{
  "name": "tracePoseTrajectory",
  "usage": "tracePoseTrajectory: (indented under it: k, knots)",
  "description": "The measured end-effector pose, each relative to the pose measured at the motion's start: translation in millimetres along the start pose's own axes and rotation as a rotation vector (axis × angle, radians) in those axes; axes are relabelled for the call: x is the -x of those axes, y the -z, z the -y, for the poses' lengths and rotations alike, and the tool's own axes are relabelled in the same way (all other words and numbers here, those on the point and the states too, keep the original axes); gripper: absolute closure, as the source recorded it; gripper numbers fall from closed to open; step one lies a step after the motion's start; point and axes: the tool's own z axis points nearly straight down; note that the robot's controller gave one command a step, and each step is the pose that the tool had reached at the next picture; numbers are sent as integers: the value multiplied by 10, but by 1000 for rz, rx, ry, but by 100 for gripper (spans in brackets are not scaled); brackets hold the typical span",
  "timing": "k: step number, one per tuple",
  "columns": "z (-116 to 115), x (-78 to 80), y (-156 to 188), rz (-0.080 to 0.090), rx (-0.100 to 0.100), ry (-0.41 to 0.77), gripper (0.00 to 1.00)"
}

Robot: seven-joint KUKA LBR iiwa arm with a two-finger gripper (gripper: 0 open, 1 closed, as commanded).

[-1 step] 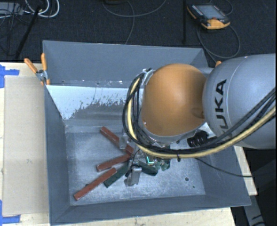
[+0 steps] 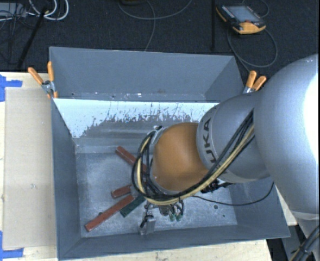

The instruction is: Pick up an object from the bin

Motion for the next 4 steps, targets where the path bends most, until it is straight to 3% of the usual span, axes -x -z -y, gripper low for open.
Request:
tracePoseTrajectory:
  k: [1,2,3,4]
  knots:
    - [-6,17,46,6,2,-4,100]
    - [-3,13,41,5,2,-5,0]
    - [3,20,45,7,1,-8,100]
    - [-142,-113,1310,13,1,114,100]
